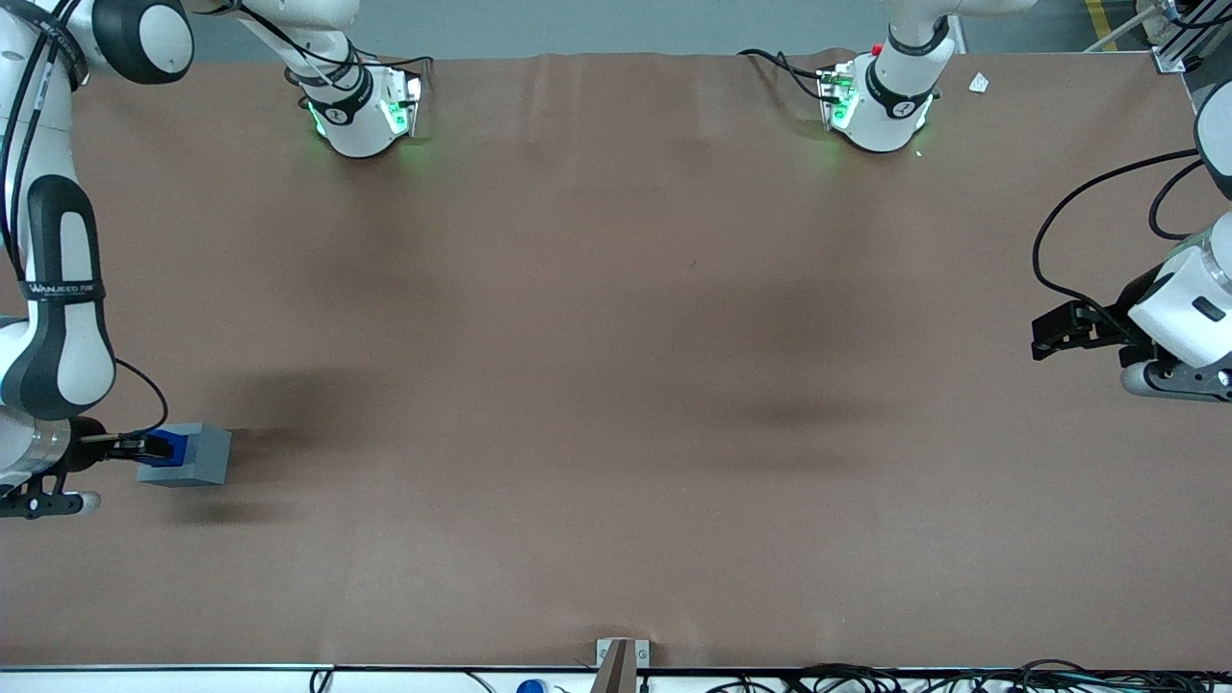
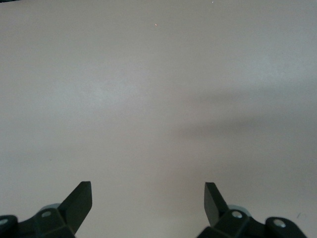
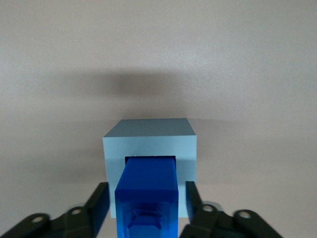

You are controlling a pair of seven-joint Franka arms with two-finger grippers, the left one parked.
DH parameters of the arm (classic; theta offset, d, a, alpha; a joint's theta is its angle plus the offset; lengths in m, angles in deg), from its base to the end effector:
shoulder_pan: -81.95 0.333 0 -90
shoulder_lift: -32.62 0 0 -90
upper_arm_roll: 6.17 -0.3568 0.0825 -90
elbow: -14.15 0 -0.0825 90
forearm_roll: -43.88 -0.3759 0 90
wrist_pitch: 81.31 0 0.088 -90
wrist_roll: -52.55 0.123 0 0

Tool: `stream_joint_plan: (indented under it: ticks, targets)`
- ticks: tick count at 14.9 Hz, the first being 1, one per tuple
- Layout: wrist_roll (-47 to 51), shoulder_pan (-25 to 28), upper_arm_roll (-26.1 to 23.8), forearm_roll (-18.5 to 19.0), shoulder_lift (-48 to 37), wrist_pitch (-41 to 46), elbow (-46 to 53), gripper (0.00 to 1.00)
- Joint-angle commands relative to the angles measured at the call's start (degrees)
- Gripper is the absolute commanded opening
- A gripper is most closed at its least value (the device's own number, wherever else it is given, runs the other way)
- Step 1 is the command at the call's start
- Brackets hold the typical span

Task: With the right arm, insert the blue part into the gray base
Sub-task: 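Open the right gripper and raise it off the block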

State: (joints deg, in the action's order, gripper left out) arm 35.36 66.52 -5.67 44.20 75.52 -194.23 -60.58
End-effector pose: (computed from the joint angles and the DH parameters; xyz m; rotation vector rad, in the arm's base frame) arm 0.7236 -0.2053 0.3072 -3.1259 -0.0414 0.1281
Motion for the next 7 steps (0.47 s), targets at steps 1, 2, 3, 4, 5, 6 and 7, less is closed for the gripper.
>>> stream_joint_plan:
  ticks: [1,2,3,4,5,6,7]
  targets:
    - [1.19,-0.04,-0.67,-0.32,-4.12,2.77,-1.03,1.0]
    - [2.94,0.23,-0.76,-0.32,-7.19,8.62,-0.95,1.0]
    - [6.61,1.62,-0.68,-0.23,-9.57,13.64,-0.95,1.0]
    - [9.08,2.77,-0.59,0.12,-12.38,16.91,-1.03,1.0]
    - [9.98,3.22,-0.59,0.21,-15.45,18.86,-1.29,1.0]
    - [10.25,3.48,-0.67,-0.22,-18.18,20.71,-1.38,1.0]
    - [10.77,3.66,-0.85,-0.92,-20.91,22.29,-1.82,1.0]
